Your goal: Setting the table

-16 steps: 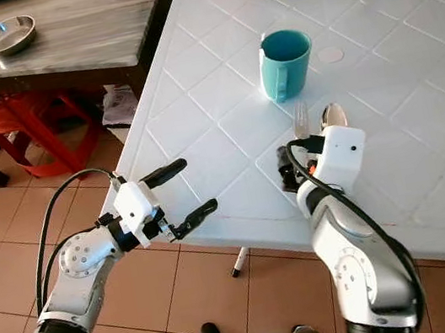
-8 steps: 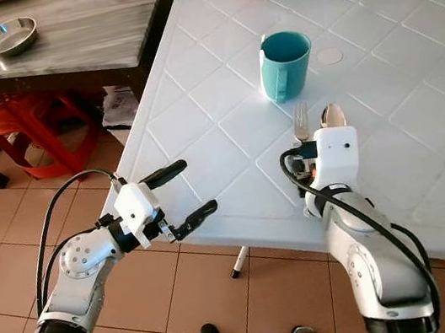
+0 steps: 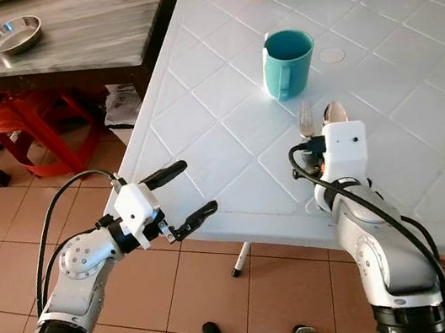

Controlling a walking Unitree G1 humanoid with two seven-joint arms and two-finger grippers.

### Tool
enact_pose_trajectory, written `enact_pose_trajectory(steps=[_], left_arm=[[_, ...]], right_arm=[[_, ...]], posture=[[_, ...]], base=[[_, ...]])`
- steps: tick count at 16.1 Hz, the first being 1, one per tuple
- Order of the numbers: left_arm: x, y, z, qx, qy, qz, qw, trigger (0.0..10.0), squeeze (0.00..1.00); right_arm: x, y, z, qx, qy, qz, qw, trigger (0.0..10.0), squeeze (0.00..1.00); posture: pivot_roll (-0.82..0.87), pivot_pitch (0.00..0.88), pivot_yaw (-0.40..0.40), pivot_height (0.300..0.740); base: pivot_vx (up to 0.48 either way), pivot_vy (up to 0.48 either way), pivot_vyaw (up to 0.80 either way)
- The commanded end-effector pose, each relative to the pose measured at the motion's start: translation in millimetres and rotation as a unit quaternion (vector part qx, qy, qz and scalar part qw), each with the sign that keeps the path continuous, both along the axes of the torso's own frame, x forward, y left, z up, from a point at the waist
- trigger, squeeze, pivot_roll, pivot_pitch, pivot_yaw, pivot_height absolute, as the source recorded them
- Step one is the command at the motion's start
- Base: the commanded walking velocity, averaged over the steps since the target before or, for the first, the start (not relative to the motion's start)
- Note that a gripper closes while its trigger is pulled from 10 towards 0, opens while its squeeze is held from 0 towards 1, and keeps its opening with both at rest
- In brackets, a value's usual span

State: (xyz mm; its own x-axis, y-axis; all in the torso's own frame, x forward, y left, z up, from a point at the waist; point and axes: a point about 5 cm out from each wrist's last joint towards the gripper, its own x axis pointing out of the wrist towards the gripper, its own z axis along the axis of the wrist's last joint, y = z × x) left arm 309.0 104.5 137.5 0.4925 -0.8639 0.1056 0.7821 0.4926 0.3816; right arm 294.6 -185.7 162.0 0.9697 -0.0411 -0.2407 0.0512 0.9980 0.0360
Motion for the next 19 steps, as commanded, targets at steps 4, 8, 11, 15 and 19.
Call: enact_pose_trajectory(steps=[4, 8, 11, 15, 19], left_arm=[[-0.6, 3.1, 0.3, 0.012, -0.007, -0.003, 1.0, 10.0, 0.0], [-0.3, 2.9, -0.9, 0.012, -0.008, 0.006, 1.0, 10.0, 0.0], [3.5, 7.6, 1.9, 0.001, -0.016, 0.039, 0.999, 10.0, 0.0], [13.5, 14.5, 18.0, -0.056, -0.042, 0.126, 0.99, 10.0, 0.0], [13.2, 20.5, 20.2, -0.1, -0.042, 0.183, 0.977, 10.0, 0.0]], right_arm=[[-9.2, -6.5, -37.5, 0.018, 0.089, -0.017, 0.996, 0.0, 0.0], [-5.6, -6.0, -32.6, 0.027, 0.067, -0.015, 0.997, 0.0, 0.0], [2.8, 2.0, -3.8, 0.044, -0.022, -0.002, 0.999, 0.0, 0.0], [-0.4, 14.9, 17.8, 0.063, -0.098, 0.026, 0.993, 0.0, 0.0], [-5.0, 21.8, 25.1, 0.066, -0.138, 0.031, 0.988, 0.0, 0.0]], posture=[[-0.18, 0.25, 0.112, 0.74], [-0.18, 0.244, 0.112, 0.74], [-0.18, 0.235, 0.111, 0.74], [-0.18, 0.22, 0.111, 0.74], [-0.17, 0.209, 0.109, 0.74]], base=[[0.0, 0.0, 0.0], [0.0, 0.0, 0.0], [0.0, 0.0, 0.0], [0.0, 0.0, 0.0], [0.0, 0.0, 0.0]])
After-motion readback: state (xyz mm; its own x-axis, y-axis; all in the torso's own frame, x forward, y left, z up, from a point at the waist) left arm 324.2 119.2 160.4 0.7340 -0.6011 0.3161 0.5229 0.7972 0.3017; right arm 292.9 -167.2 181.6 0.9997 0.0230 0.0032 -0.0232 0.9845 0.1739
